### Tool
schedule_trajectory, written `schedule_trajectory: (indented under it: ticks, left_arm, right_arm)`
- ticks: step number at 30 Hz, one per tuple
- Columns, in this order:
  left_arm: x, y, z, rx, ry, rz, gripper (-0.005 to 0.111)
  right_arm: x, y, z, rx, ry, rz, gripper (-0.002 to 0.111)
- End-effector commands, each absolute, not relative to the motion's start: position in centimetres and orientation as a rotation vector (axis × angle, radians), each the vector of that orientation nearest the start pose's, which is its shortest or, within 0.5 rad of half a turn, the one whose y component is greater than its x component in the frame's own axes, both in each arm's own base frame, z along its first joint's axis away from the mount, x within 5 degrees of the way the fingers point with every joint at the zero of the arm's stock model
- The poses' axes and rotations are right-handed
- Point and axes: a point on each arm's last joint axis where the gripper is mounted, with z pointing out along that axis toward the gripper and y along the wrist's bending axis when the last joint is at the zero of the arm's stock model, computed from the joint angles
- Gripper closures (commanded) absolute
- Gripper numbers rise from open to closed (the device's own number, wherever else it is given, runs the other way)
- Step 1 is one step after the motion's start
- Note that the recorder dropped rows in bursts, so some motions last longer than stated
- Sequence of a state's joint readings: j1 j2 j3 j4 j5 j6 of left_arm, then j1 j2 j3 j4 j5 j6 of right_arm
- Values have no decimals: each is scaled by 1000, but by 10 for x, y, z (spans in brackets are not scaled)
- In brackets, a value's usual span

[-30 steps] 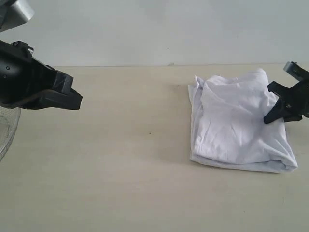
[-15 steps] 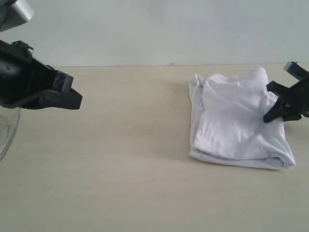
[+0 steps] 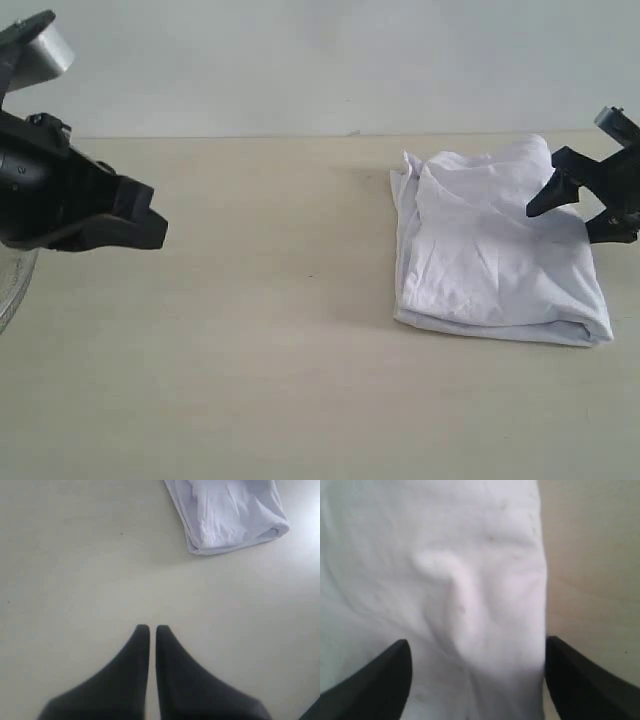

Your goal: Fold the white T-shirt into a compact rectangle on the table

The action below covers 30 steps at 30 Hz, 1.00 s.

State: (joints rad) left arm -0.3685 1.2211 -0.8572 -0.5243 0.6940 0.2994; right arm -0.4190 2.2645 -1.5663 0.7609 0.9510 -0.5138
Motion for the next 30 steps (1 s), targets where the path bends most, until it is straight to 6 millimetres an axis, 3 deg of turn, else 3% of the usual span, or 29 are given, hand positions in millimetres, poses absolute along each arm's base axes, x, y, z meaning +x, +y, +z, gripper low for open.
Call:
schedule_trajectory:
  ticks: [1,9,12,17,19,20,21,22,25,27,30]
  left_arm:
    - [209,-112,276,432,2477,-613,102]
    - [207,-114,277,438,2472,-653,102]
    - [207,-114,277,445,2470,-657,102]
    - [206,-117,280,447,2439,-706,102]
    - [204,-117,294,429,2321,-741,102]
    - [200,-114,304,409,2255,-728,102]
    - [197,-113,307,412,2241,-727,102]
    - [192,-111,315,402,2206,-742,102]
    - [181,-109,324,357,2143,-800,102]
    - [174,-107,324,193,2049,-944,102]
    - [151,-108,321,275,1929,-1085,102]
  right_arm:
    - [419,-140,116,447,2745,673,38]
    - [410,-153,150,453,2751,505,38]
    - [406,-151,151,463,2777,563,38]
    - [395,-145,136,529,2790,567,42]
    - [387,-145,146,574,2711,465,63]
    - [377,-145,159,606,2634,379,85]
    - [372,-144,165,627,2593,352,97]
    - [361,-138,179,682,2506,347,108]
    - [336,-109,199,625,2392,410,108]
    - [319,-75,202,496,2355,428,108]
    - [293,-31,208,380,2338,426,108]
